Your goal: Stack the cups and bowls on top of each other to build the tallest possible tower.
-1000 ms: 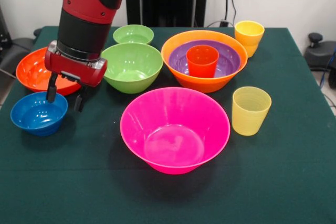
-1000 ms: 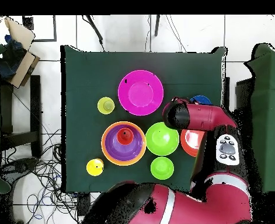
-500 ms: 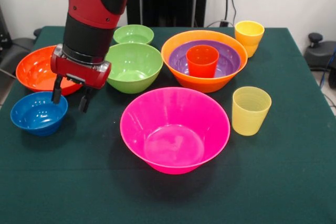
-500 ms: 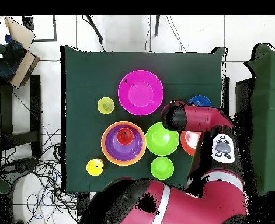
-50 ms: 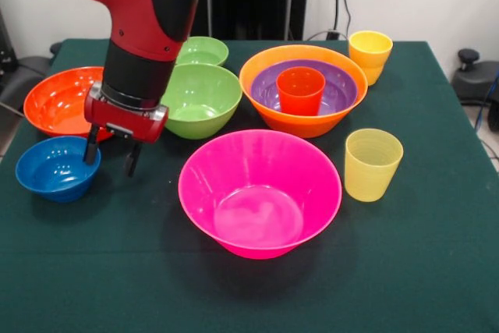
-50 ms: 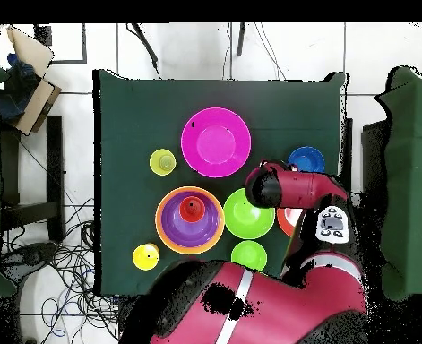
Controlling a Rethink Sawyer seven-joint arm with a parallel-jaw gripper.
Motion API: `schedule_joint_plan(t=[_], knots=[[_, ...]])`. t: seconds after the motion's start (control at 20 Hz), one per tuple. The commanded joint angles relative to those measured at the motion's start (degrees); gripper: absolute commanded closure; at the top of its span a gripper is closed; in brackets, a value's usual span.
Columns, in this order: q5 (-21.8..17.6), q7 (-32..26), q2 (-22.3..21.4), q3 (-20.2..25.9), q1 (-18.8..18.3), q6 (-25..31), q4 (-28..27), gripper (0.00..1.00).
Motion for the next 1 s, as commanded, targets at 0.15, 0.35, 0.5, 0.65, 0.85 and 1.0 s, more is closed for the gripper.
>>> schedule_joint_plan(t=[0.15, 0.35, 0.5, 0.65, 0.85, 1.0], knots=[[-2.04, 5.35, 4.79, 1.16, 1.29, -4.78, 1.03, 0.0], [-1.3, 4.34, 4.32, 0.8, 1.77, -2.72, 0.33, 0.0], [-0.85, 4.42, 4.29, 0.2, 2.42, -1.93, -0.15, 0.0], [-0.78, 3.08, 3.28, 2.72, 0.64, -1.09, 0.92, 1.0], [0.95, 5.4, 2.71, 0.56, 2.55, 0.47, 1.6, 1.0], [2.16, 6.28, 0.9, 0.83, 3.1, 1.93, 3.1, 1.0]])
